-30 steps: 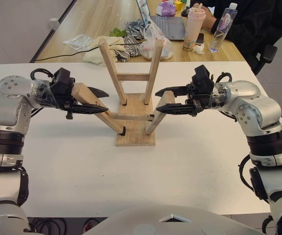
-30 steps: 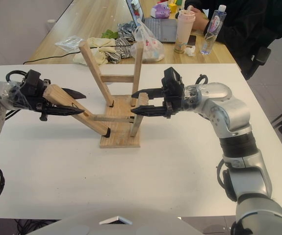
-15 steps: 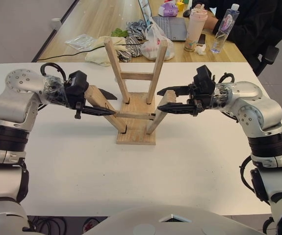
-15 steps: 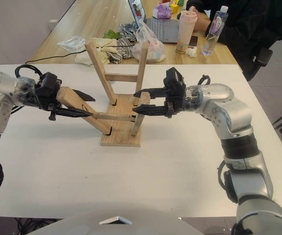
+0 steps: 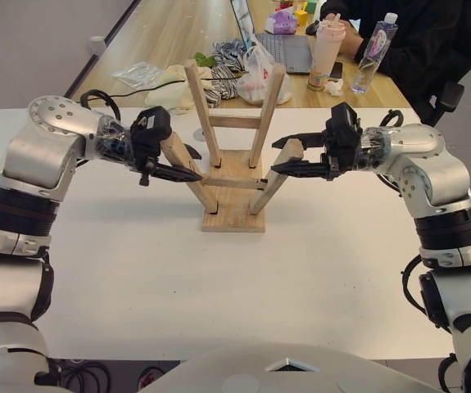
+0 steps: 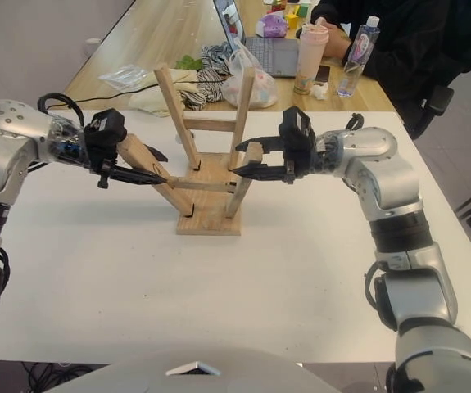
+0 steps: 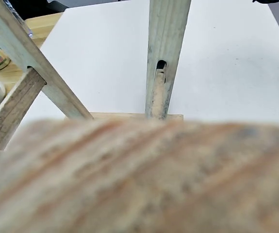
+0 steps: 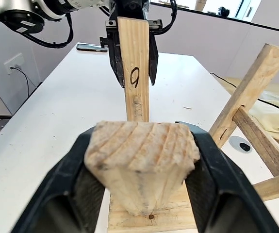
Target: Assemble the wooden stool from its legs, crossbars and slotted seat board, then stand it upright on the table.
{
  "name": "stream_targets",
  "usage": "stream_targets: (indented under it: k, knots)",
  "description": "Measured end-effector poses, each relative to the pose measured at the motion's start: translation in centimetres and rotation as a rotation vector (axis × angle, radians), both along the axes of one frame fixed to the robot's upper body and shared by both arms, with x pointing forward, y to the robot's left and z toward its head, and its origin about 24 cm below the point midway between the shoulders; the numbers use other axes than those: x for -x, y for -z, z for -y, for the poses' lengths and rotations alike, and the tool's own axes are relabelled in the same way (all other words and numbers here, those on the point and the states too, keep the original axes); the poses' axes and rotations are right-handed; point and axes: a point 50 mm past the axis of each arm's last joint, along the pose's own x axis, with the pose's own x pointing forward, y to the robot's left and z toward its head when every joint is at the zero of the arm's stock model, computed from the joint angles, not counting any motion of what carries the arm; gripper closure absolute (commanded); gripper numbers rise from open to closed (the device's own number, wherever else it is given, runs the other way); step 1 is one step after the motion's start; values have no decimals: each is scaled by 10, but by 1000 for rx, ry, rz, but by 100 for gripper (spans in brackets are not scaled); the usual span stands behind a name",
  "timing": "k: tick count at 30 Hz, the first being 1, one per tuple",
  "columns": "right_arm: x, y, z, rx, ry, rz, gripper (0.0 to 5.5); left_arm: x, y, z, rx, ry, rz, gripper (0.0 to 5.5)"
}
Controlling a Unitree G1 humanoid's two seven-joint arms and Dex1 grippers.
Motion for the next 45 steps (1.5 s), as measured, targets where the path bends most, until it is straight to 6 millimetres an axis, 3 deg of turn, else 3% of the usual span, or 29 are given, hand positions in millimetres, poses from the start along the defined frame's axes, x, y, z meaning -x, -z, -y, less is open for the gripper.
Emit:
stream_targets:
  k: [2, 9, 14, 20, 25, 30, 32, 36, 39, 41, 45]
  knots:
    - [-9, 10, -2, 44, 90, -4, 255, -4, 10, 17, 17, 8, 33, 349]
    - [-15, 19, 3, 71, 162, -25, 255, -8, 13, 23, 32, -20, 52, 349]
    - [-16, 5, 13, -45, 207, -52, 251, -10, 18, 34, 29, -18, 87, 259]
    - [-6, 4, 15, -82, 183, -90, 251, -11, 18, 34, 30, -34, 98, 259]
    - [-3, -35, 30, -357, 187, -119, 251, -10, 19, 37, 40, -35, 105, 259]
    - [-9, -40, 32, -373, 274, -103, 277, -9, 19, 38, 51, -43, 104, 253]
    - [-18, -48, 24, -335, 420, 4, 312, -9, 19, 39, 66, -53, 88, 253]
    - [-23, -56, -3, -34, 577, 412, 386, -8, 17, 47, 115, -56, 77, 253]
    - [-13, -66, -37, 207, 468, 772, 436, -7, 15, 49, 118, -59, 72, 300]
    - [-7, -63, -51, 395, 401, 987, 470, -6, 18, 48, 110, -74, 38, 330]
    - [-1, -50, -64, 496, 341, 1040, 538, -7, 19, 48, 102, -92, 29, 345]
